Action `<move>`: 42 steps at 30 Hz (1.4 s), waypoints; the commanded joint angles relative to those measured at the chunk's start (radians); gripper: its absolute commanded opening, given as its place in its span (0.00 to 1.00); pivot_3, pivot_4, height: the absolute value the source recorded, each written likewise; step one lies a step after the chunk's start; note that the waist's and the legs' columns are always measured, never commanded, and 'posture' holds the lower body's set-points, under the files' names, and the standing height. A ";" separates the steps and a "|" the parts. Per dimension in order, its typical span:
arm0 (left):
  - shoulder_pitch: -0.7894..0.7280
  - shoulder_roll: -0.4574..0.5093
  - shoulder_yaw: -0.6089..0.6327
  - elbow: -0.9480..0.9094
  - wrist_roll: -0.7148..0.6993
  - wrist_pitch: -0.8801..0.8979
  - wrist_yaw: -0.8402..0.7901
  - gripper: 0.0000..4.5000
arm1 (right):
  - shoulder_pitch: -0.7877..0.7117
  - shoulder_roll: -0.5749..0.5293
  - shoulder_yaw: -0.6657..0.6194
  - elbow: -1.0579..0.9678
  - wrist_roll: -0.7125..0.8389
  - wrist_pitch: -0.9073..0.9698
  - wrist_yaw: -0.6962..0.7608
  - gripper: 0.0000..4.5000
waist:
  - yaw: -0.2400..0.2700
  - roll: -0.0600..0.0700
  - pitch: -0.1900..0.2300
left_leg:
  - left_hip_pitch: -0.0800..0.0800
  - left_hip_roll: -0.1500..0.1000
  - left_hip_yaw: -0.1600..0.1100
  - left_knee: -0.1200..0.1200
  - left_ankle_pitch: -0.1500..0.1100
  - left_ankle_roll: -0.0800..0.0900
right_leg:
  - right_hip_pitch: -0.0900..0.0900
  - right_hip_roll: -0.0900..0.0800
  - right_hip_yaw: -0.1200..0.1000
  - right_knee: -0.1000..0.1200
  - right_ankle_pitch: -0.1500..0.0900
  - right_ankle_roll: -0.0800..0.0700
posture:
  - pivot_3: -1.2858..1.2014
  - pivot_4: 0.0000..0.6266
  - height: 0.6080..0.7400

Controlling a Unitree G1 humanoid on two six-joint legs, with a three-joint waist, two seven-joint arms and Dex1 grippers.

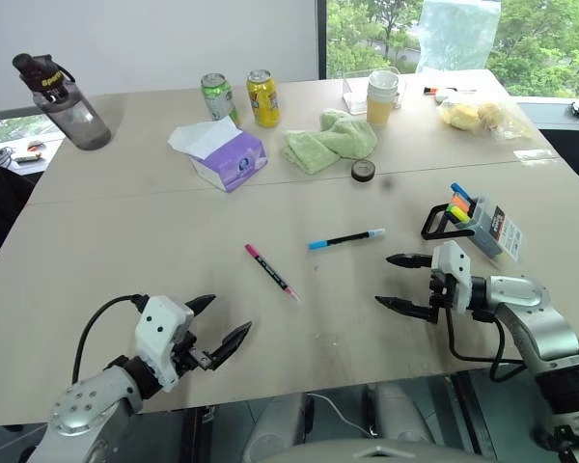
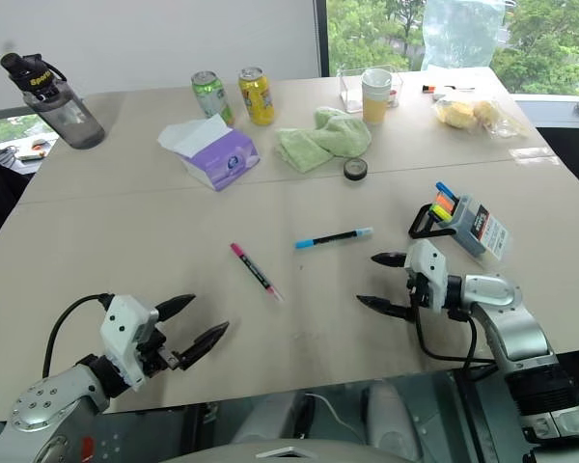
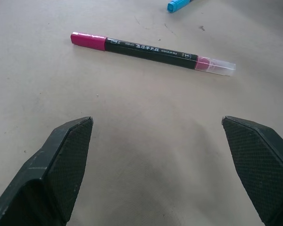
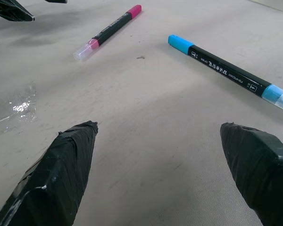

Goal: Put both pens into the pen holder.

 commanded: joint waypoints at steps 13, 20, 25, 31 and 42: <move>-0.023 0.004 -0.005 0.025 -0.002 -0.039 -0.016 1.00 | 0.004 -0.005 0.000 -0.055 -0.032 -0.009 -0.035 0.99 | 0.000 0.000 0.000 | 0.000 0.000 0.000 0.000 0.000 0.000 | 0.000 0.000 0.000 0.000 0.000 0.000 | 0.52 0.24 1.00; -0.037 0.007 -0.002 0.037 -0.002 -0.046 -0.027 1.00 | 0.004 -0.006 0.005 -0.070 -0.032 -0.001 -0.032 0.99 | 0.000 0.000 0.000 | 0.000 0.000 0.000 0.000 0.000 0.000 | 0.000 0.000 0.000 0.000 0.000 0.000 | 0.52 0.24 1.00; -0.048 0.029 0.023 0.024 -0.059 -0.018 -0.067 1.00 | -0.036 0.003 0.010 -0.097 -0.029 0.036 -0.047 0.99 | -0.001 0.000 0.000 | 0.000 0.000 0.000 0.000 0.000 0.000 | 0.000 0.000 0.000 0.000 0.000 0.000 | 0.52 0.24 1.00; -0.097 0.113 0.099 0.002 -0.207 0.041 -0.158 1.00 | -0.180 0.013 0.087 -0.075 -0.117 0.062 -0.069 0.99 | -0.002 0.000 0.000 | 0.000 0.000 0.000 0.000 0.000 0.000 | 0.000 0.000 -0.001 0.001 0.000 0.000 | 0.52 0.24 1.00; -0.161 0.246 0.291 -0.075 -0.420 0.176 -0.185 1.00 | -0.522 0.166 0.261 -0.041 -0.232 0.355 -0.144 0.99 | -0.010 0.000 0.001 | -0.006 0.001 -0.002 0.000 0.000 -0.001 | -0.006 0.000 -0.002 0.000 0.000 0.000 | 0.52 0.24 1.00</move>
